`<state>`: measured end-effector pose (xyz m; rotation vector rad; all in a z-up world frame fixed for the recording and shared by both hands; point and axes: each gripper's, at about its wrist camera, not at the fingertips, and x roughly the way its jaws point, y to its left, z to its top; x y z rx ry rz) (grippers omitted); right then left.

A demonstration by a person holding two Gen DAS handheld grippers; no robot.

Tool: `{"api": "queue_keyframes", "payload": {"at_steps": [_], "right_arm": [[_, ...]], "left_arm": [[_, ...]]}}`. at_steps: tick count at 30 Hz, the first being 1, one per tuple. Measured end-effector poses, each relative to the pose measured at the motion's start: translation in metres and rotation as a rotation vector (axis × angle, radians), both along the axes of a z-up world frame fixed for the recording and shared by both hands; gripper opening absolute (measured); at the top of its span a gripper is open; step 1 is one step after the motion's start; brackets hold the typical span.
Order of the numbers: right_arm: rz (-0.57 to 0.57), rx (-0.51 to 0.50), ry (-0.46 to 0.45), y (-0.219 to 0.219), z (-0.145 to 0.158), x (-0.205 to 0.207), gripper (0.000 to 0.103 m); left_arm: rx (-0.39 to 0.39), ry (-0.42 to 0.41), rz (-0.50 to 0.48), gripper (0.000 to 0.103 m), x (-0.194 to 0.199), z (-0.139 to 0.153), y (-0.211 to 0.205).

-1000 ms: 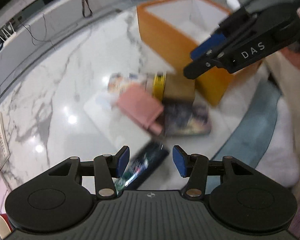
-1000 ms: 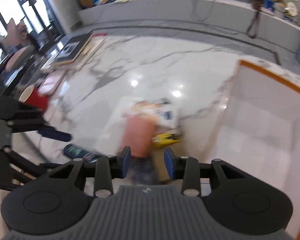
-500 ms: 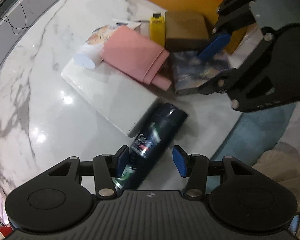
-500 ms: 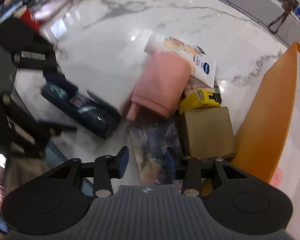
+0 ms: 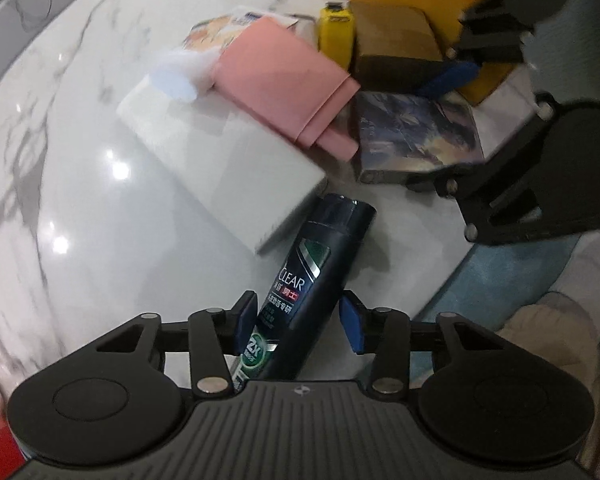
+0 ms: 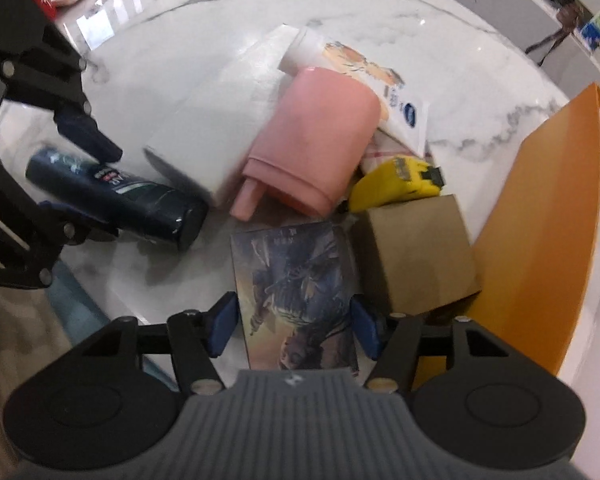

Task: Organize rigid objects
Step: 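Grasp the picture card with the right tool while the left tool grasps the CLEAR can, then carry the card and CLEAR can over the orange box with both tools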

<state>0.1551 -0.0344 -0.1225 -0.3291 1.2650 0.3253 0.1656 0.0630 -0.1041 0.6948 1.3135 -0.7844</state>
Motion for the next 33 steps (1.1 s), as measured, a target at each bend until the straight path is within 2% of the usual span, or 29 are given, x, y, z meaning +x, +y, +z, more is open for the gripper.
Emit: {"api": "queue_keyframes", "payload": {"at_steps": [5,13,15,20,21,22,24,33], "right_arm": [[-0.043,0.120,0.078,0.006,0.004,-0.005,0.059],[-0.087,0.145,0.061,0.005,-0.001,-0.002,0.067],[-0.091,0.151,0.057,0.005,-0.002,-0.003,0.067],[-0.090,0.172,0.034,-0.001,-0.005,-0.008,0.067],[-0.087,0.173,0.028,-0.001,-0.004,-0.008,0.066],[-0.082,0.173,0.021,0.000,-0.004,-0.008,0.060],[-0.067,0.165,0.004,0.002,-0.003,-0.009,0.058],[-0.092,0.215,-0.032,-0.010,0.012,-0.019,0.057]], "left_arm": [[-0.010,0.043,0.104,0.049,0.007,0.002,0.022],[0.002,-0.038,0.091,0.058,-0.010,-0.007,0.021],[-0.014,-0.031,0.093,0.052,-0.009,-0.006,0.021],[-0.018,-0.024,0.100,0.050,-0.008,-0.004,0.026],[-0.023,-0.021,0.104,0.048,-0.008,-0.003,0.026],[-0.029,-0.017,0.107,0.047,-0.008,-0.002,0.026],[-0.036,-0.019,0.106,0.043,-0.013,0.004,0.024],[-0.043,-0.085,0.110,0.041,-0.033,0.018,0.008]]}}
